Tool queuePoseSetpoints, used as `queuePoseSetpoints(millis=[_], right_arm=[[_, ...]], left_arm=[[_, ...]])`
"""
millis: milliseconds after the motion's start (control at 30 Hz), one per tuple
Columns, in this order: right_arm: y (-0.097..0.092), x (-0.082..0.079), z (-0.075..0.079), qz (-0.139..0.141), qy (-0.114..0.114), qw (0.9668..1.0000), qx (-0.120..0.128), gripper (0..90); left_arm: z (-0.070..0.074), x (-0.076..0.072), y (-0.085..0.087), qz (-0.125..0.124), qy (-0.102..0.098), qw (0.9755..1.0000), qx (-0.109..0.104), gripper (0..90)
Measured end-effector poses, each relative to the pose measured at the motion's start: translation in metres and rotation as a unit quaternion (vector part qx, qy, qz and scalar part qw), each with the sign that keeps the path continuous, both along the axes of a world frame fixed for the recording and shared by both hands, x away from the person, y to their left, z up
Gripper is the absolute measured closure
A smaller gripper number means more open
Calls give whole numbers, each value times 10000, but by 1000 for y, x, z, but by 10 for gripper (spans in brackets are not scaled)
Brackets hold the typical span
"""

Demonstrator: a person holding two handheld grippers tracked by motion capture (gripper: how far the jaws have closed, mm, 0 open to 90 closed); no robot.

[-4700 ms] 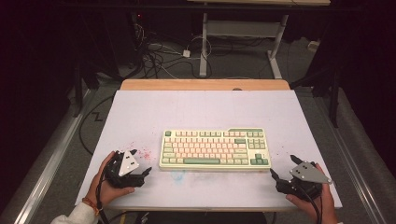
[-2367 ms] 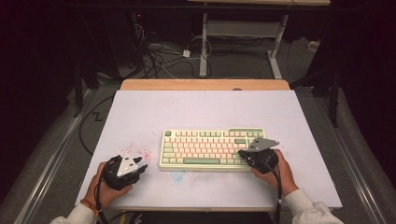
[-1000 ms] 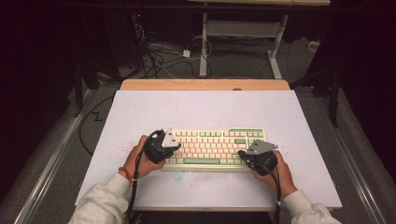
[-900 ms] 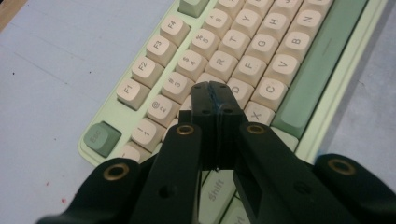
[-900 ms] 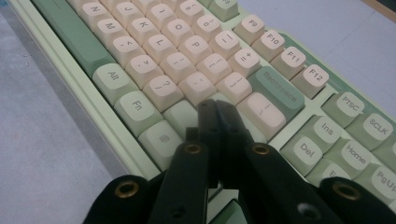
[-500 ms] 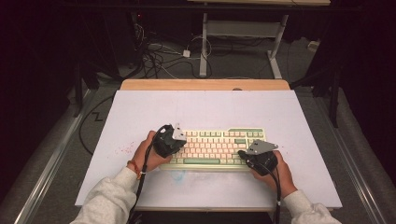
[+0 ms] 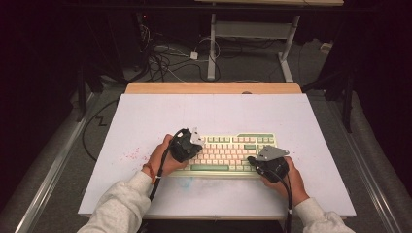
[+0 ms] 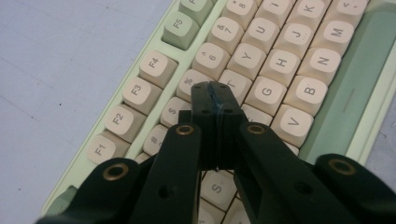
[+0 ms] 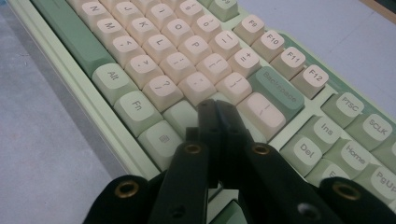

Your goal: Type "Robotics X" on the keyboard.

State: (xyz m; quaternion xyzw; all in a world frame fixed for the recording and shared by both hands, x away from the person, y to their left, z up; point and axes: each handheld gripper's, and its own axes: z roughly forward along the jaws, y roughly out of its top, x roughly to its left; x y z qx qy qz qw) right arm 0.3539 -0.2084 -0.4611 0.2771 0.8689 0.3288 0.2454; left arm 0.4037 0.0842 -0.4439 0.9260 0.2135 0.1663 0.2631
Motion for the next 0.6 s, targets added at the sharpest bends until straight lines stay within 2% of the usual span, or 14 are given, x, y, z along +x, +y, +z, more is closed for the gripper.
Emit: queuePoseSetpoints(millis=[133,167,233,300,367,533,600], right_arm=[[0,0,0,-11,7,10000,3,900],[0,0,0,-11,7,10000,3,900],[1,0,0,-16,1,10000,-2,900],[1,0,1,-32,6,10000,-36,900],[2,-1,2,-26,-46,9999,-115,900],[-2,-5,6,-104,-115,9999,-21,900],[-4,-7,7,-86,-127,9999,-1,900]], left_arm=[[-2,2,-3,1,64,10000,66,875],[-3,2,-4,-15,68,10000,15,875],[-3,1,-5,-35,23,10000,72,873],[-1,-1,-5,-67,-21,10000,36,855],[3,-3,-2,-28,-145,9999,-66,856],[14,-13,14,110,-494,9976,-483,836],[15,-19,21,89,-620,9967,-522,801]])
